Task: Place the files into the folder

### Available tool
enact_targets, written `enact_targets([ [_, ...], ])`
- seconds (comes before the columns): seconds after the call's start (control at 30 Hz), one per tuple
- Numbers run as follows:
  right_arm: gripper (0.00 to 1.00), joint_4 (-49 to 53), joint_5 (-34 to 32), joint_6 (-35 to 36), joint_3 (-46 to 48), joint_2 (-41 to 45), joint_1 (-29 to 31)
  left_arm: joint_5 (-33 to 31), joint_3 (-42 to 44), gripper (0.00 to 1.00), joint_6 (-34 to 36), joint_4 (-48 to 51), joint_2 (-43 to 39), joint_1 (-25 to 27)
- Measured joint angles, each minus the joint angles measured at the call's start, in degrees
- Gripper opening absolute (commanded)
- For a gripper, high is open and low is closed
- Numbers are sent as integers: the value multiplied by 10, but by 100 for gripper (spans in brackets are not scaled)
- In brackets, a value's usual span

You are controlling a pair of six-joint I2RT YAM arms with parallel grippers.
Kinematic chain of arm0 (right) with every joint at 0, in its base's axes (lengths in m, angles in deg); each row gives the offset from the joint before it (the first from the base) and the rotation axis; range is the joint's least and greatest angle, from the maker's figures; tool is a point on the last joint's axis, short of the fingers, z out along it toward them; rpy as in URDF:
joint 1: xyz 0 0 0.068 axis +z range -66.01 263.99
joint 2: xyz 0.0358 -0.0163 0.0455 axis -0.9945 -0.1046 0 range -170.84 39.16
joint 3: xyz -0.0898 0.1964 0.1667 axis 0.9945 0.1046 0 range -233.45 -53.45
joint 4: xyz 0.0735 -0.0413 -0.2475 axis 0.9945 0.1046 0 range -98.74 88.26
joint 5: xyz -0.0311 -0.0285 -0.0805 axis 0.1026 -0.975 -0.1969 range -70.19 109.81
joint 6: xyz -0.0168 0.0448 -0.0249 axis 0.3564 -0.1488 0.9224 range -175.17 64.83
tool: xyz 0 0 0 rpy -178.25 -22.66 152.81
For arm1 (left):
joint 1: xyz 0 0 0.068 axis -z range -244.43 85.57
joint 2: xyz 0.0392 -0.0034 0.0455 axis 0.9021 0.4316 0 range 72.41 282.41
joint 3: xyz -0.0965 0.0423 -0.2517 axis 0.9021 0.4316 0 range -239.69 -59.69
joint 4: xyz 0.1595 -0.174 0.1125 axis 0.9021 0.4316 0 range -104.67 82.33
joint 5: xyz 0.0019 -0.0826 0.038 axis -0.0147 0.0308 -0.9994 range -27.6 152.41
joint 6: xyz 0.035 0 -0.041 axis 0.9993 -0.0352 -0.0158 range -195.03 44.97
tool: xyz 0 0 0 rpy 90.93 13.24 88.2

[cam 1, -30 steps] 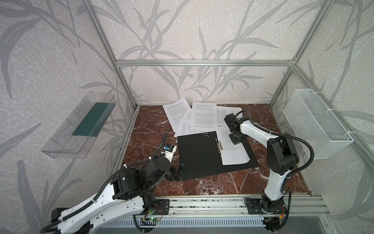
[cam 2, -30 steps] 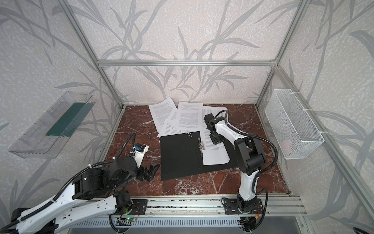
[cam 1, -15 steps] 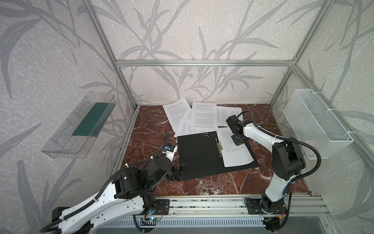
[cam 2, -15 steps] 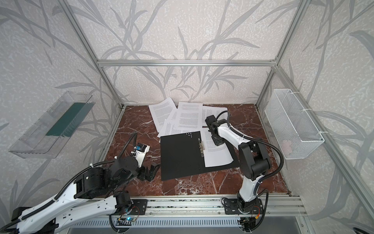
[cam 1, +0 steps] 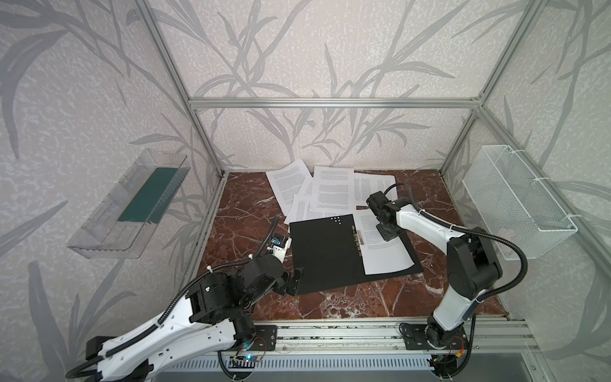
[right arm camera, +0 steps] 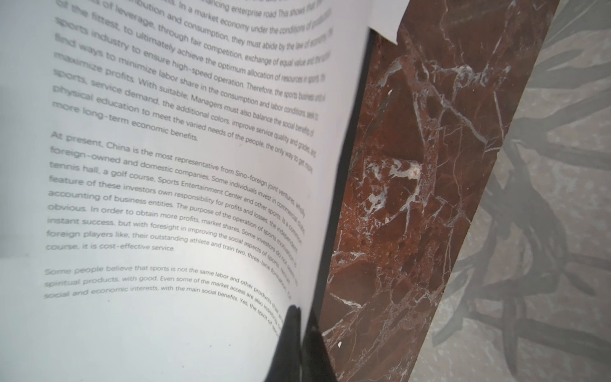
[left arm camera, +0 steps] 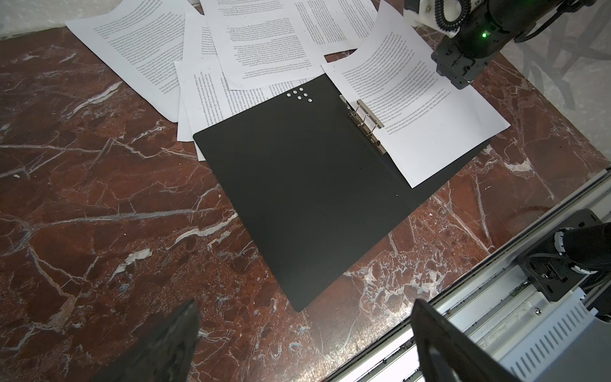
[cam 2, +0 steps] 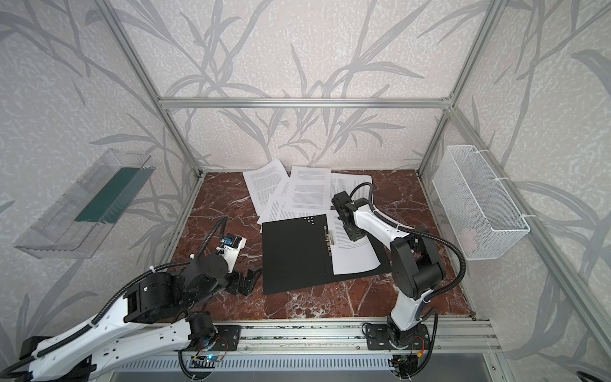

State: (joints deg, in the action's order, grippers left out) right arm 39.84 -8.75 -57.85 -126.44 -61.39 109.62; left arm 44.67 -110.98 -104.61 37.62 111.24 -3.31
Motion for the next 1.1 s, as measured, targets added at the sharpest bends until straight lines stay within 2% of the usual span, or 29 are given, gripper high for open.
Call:
enact_targets([
  [0.67,0,-8,-3,9,20,37,18,-2,0,99,0,0,2,0],
  [1.1,0,-22,24,9,39,37,20,-2,0,99,0,0,2,0],
])
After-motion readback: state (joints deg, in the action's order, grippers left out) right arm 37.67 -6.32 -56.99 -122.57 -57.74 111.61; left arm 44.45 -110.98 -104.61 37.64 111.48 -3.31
